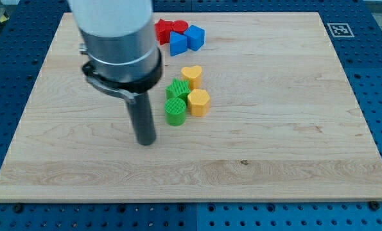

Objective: Move the green star into the green circle

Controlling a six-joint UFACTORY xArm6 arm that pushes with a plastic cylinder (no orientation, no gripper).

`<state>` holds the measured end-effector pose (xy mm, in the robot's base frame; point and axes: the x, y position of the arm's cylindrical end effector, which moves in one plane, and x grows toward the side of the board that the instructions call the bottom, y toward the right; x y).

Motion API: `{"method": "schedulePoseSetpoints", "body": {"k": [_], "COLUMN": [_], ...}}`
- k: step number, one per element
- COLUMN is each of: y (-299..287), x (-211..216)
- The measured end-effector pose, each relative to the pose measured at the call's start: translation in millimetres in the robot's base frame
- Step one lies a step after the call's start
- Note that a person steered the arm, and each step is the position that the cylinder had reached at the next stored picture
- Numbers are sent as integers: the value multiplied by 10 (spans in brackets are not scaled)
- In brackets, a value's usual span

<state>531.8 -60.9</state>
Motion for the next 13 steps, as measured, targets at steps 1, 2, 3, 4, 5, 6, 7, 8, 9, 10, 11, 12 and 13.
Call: {"method": "schedulePoseSetpoints", "body": {"k": [1, 2, 3, 4, 5, 6, 7, 8, 9, 10, 11, 12, 13], "y": [225, 125, 129, 127, -134, -698, -876, -981, -1040, -721, -581, -544, -106], "x": [-57, -346, -425, -425, -436, -535, -742, -983, -1284, -1452, -1618, -2011, -2035]}}
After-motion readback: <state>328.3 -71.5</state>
